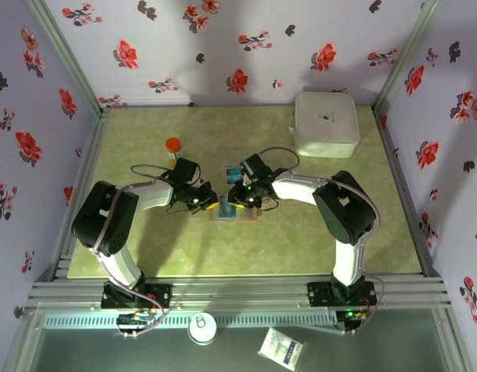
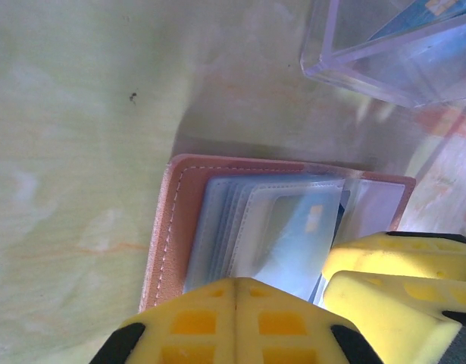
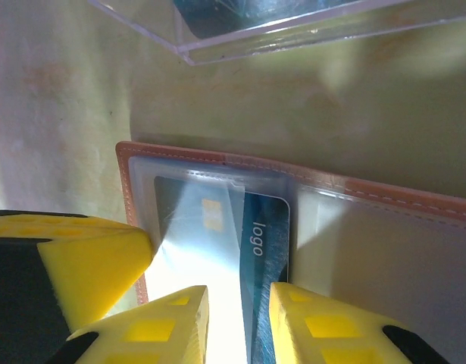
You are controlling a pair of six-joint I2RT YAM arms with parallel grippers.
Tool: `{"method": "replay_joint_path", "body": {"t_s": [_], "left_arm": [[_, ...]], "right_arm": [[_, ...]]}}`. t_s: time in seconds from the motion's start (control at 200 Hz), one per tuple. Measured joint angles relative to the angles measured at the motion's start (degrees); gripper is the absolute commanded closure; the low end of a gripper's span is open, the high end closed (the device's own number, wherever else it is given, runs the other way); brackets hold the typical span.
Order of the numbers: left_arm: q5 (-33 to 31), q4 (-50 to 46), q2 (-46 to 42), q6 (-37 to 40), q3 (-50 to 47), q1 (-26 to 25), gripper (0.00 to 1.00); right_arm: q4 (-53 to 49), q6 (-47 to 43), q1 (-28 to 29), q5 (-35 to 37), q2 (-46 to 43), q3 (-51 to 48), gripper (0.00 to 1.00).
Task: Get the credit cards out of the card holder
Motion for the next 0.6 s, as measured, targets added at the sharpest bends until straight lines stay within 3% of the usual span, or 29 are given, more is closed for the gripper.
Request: {"method": "replay_joint_path", "body": {"t_s": [0.6], "left_arm": [[0.02, -1.51, -1.84, 0.00, 0.35, -0.11, 1.00]], "right_arm": [[-1.11, 0.07, 0.00, 0.66, -2.99, -0.20, 0.71]]}}
